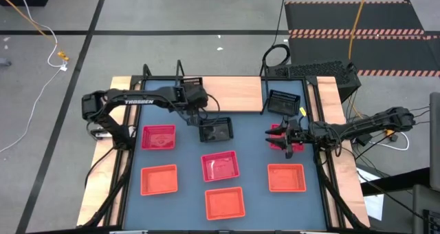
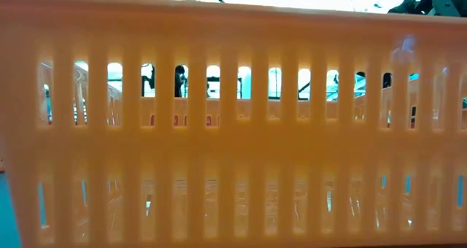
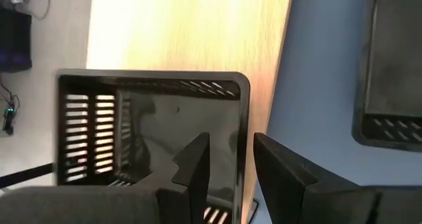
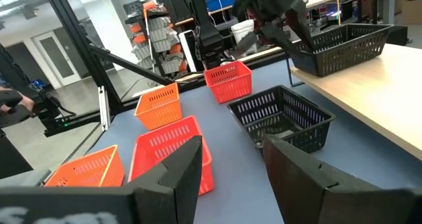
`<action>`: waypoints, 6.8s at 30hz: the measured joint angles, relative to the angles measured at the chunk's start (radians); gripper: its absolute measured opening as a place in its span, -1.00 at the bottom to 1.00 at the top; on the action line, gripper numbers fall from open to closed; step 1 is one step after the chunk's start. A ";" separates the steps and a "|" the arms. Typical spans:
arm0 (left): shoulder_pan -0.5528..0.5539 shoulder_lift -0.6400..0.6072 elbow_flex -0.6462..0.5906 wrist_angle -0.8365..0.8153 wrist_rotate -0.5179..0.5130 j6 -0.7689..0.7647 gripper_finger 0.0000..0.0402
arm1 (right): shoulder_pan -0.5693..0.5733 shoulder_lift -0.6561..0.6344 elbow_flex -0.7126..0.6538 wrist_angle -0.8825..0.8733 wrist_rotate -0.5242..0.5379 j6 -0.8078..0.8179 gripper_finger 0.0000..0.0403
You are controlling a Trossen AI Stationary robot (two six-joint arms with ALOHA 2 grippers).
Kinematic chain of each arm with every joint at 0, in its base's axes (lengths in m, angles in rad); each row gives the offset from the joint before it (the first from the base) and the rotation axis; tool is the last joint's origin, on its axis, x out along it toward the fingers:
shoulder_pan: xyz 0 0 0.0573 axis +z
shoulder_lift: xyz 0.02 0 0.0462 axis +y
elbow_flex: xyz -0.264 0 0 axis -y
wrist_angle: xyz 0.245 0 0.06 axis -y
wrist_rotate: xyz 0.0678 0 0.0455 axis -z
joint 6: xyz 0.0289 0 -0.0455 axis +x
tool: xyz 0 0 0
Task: Stack baskets on shelf by color
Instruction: Put the left red basket on the shelf, then put the left orange basket on the shelf
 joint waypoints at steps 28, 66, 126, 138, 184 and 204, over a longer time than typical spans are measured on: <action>-0.438 -0.210 -0.043 -0.405 -0.080 -1.250 -0.40 | 0.000 0.050 0.001 0.068 0.030 0.079 -0.23; -0.288 -0.210 -0.389 -0.085 0.062 -1.161 -0.65 | -0.001 0.051 0.001 0.148 -0.052 0.061 -0.23; -0.046 0.288 0.463 0.067 0.004 0.049 -0.96 | 0.000 0.052 0.001 0.067 0.004 0.022 -0.23; -0.029 0.355 0.464 0.050 0.064 -0.050 -0.91 | 0.000 0.052 0.000 0.066 0.004 0.022 -0.23; -0.035 0.327 0.472 -0.044 0.128 -0.071 -0.37 | 0.000 0.052 0.000 0.035 0.004 0.034 -0.23; -0.497 -0.026 0.279 -0.205 0.019 -0.801 -0.44 | 0.000 0.053 0.000 0.069 0.051 0.020 -0.23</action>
